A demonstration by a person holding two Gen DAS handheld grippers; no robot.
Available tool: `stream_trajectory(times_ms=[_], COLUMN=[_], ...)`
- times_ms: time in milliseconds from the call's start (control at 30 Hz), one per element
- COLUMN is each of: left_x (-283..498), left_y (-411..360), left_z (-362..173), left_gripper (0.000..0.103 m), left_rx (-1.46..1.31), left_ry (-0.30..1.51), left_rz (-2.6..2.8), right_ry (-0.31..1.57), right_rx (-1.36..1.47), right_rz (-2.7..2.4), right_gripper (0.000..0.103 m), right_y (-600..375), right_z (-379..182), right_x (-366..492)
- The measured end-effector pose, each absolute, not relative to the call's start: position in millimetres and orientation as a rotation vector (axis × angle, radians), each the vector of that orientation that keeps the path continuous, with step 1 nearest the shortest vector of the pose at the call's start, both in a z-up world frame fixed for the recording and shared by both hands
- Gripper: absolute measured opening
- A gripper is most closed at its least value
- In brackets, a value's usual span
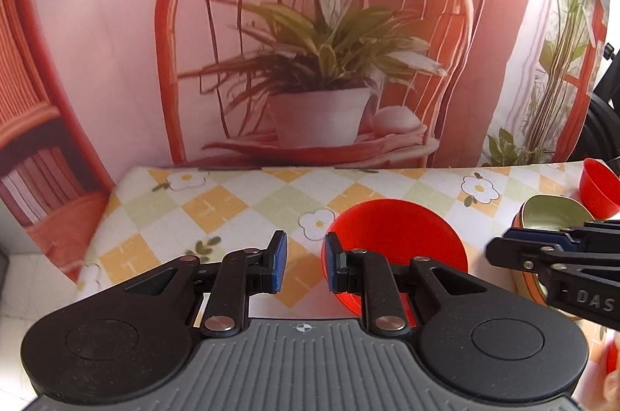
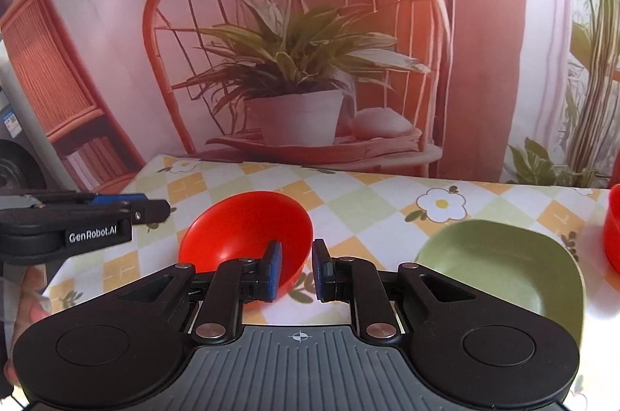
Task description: Organize plates and bowls
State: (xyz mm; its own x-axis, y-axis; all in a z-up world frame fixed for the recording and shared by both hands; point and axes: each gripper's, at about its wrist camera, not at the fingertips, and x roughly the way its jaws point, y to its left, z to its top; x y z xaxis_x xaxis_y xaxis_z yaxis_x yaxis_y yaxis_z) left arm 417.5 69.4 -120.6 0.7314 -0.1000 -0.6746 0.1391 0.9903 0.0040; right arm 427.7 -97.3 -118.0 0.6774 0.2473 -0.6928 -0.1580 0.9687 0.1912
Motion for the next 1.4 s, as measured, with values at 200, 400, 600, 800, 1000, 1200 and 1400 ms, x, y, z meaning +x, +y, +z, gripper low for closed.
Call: stream_trajectory(times_ms=[200, 400, 600, 800, 1000, 1200, 1400], left_x=[427.3, 430.1, 428.1, 415.0, 389.7, 354.1, 323.6], left_y=[72.2, 67.8, 61.9, 65.2, 73.0, 72.3, 52.0], left_z=[-138.1, -147.9, -157.3, -159.2, -150.0, -137.3, -116.6], left_gripper=[0.021, 0.021, 0.021, 0.014, 0.013, 0.014, 0.014], left_rx=[0.013, 0.012, -0.001, -0.041, -0.082, -0.124, -0.119], left_ry=[0.770, 0.785, 0.815, 0.826, 0.810, 0.797, 0.750], left_rz=[-0.116, -0.113, -0.146, -0.163, -0.141, -0.139, -0.147], right_ry=[0.851, 0.881, 0.884, 0.892, 0.880, 0.849, 0.788], right_rx=[0.142, 0.141, 0.155, 0.204, 0.245, 0.307, 0.357], right_rz=[0.174, 0.158, 0.156, 0.150, 0.181, 0.196, 0.180], right_gripper=[0.019, 0.019, 0.012, 0.010, 0.010, 0.009, 0.008], right_y=[-92.5, -84.4, -81.9, -84.5, -84.0, -94.4, -115.2], right_z=[-141.1, -150.9, -151.2, -148.7, -139.1, -124.8, -111.2], right_x=[448.7, 451.3, 447.4, 436.9, 412.9, 380.3, 343.5])
